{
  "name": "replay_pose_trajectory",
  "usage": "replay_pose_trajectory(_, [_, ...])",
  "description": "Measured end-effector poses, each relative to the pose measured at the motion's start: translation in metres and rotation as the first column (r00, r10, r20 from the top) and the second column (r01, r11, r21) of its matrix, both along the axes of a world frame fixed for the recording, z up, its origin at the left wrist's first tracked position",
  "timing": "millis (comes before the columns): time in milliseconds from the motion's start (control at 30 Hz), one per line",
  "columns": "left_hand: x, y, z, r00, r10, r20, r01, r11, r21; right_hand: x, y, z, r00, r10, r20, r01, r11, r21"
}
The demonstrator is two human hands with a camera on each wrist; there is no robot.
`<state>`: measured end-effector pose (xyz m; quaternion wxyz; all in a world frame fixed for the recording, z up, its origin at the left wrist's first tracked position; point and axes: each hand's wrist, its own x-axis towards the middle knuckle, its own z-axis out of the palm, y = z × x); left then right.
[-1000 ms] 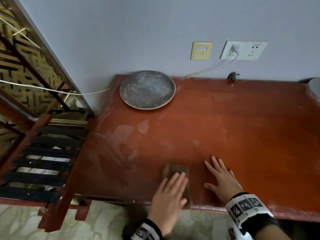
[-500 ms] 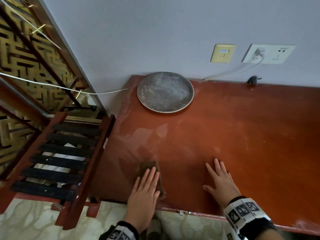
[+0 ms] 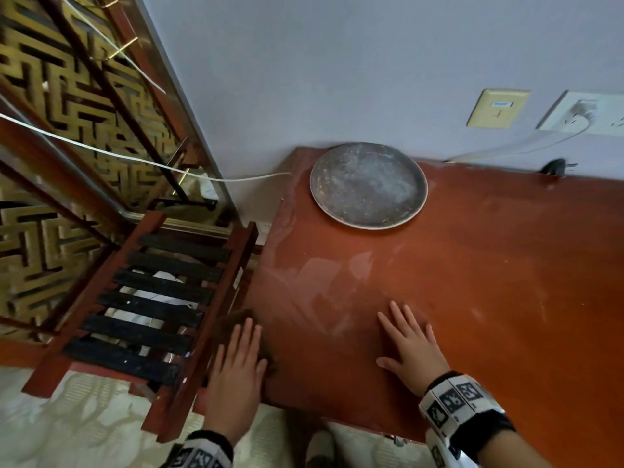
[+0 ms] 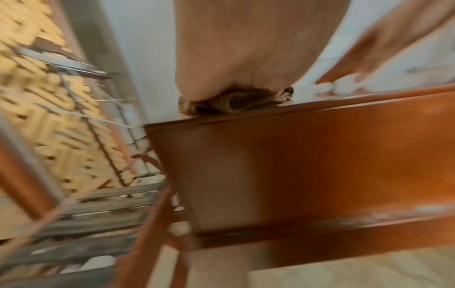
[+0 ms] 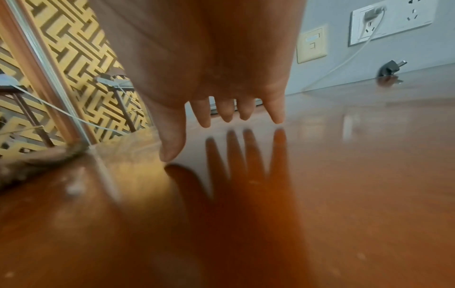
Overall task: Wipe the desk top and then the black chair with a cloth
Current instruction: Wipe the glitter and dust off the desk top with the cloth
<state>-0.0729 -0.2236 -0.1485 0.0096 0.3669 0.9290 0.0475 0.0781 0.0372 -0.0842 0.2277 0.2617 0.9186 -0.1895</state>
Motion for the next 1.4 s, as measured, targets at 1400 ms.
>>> replay_pose_trajectory(1400, [-0.030,0.194,0.012,0.753,-0.633,0.177,0.648,0.761,-0.031,-0.071,0.113,0.033,0.991,-0.053,-0.120,0.074,0.982,0.174])
